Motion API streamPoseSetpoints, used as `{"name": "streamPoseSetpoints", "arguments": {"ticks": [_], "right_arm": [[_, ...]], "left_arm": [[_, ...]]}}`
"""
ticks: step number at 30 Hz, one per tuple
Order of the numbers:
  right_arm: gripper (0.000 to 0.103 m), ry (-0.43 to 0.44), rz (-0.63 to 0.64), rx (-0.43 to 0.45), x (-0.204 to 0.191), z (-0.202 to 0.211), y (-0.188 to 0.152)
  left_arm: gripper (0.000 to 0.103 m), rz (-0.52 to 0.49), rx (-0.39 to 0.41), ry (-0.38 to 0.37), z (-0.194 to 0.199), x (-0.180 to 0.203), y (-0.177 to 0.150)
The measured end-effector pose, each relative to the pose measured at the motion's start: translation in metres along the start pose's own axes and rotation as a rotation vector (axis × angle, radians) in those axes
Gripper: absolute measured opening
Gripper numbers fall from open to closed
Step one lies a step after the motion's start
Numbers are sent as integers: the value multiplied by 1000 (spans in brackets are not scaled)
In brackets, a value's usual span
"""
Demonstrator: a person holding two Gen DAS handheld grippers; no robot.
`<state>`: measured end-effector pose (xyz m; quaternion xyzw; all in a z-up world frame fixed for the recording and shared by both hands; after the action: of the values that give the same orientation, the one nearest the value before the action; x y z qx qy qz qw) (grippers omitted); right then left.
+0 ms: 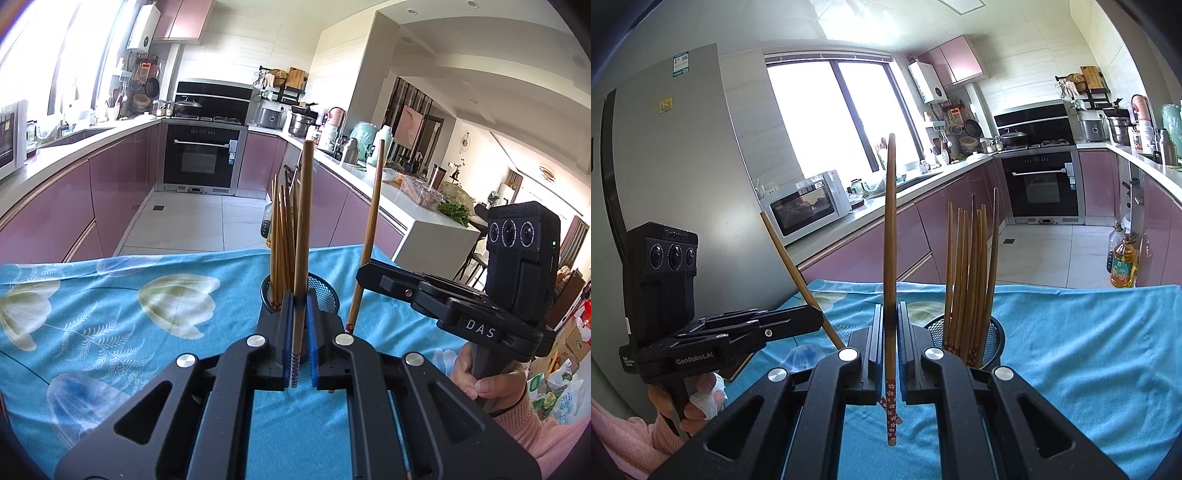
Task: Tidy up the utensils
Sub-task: 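Lower the left gripper's chopstick into the mesh cup while the right lowers its own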
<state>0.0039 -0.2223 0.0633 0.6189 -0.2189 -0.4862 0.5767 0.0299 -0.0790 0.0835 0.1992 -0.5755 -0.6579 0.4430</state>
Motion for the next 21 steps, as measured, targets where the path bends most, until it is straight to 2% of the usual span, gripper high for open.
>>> {"name": "streamPoseSetpoints", "arguments": {"ticks": [21], "right_arm": [[6, 10, 12, 39, 0, -5, 20]], "left_arm": [[7, -30, 70, -8, 9, 15, 35]]}}
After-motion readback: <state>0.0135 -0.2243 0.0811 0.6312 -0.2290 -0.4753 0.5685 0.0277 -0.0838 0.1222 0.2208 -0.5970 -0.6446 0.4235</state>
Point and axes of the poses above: each gripper's, at about its wrist camera, not at the fingertips, and z roughly against the way its jaws point, x to its right, y to its top, the point moved 1 cm from there along -z, roughly the way its jaws point, and after that the axes turned 14 degrees about x, right-handed, at the moved point
